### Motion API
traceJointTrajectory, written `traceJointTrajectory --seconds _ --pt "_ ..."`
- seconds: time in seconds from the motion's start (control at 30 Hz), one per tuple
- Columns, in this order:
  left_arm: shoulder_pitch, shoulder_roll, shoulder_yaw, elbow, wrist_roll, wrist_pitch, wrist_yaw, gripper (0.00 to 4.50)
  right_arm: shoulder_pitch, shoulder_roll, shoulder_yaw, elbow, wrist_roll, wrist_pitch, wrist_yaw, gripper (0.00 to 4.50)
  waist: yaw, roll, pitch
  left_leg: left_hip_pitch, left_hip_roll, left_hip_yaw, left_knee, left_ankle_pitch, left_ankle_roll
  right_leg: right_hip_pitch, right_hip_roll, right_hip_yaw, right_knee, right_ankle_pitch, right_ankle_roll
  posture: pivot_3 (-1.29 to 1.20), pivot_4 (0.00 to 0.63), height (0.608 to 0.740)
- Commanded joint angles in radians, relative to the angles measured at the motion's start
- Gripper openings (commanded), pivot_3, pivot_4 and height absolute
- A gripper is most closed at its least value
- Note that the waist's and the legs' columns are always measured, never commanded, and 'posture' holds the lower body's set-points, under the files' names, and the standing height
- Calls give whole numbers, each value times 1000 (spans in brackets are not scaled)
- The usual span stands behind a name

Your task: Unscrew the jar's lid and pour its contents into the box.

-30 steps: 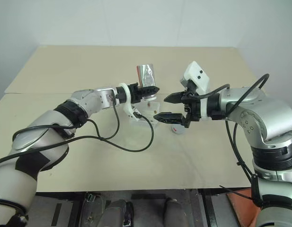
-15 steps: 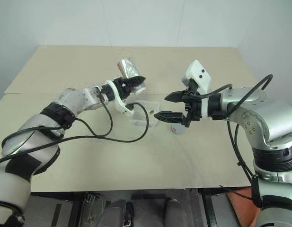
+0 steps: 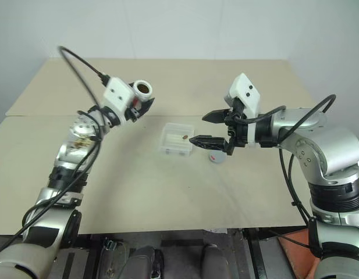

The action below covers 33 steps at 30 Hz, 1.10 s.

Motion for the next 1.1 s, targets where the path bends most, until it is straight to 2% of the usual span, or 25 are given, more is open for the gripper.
traceJointTrajectory --seconds 0.03,0.23,0.5,0.63,0.7,0.83,1.1 --pt "81 -15 66 -116 -111 107 -17 2713 -2 -19 -29 -13 -6 -38 14 4414 -3 0 0 3 0 0 0 0 0 3 0 0 0 0 0 0 150 740" --pt "203 -75 96 -168 -145 113 21 2713 -6 -18 -28 -14 -7 -41 18 4414 3 0 0 4 0 -1 0 -1 1 5 0 0 -2 0 0 0 150 740" --pt "292 -124 42 -33 -10 -189 22 2713 8 -19 -34 -36 3 -36 14 4414 11 0 0 4 -1 0 0 -1 1 5 0 0 -2 0 -1 0 150 740" --pt "288 -149 52 28 3 -262 41 2713 21 -24 -28 -58 3 -32 15 4414 11 0 0 3 -1 0 0 -2 2 5 0 0 -3 0 -1 0 150 740" --pt "296 -147 51 17 -3 -253 36 3417 26 -24 -29 -67 4 -30 13 4500 11 0 0 4 -1 0 0 -2 3 5 0 0 -3 0 -1 0 150 740" --pt "343 -131 53 -69 -12 -220 38 4467 37 -22 -31 -87 7 -27 7 4500 8 0 0 4 0 0 0 -2 3 5 0 0 -3 0 -1 0 150 740" --pt "535 -32 56 -347 -24 -57 22 4467 67 -15 -34 -120 13 -26 -17 4500 7 0 0 4 0 -1 -1 -3 5 5 0 0 -3 0 -1 0 150 740"
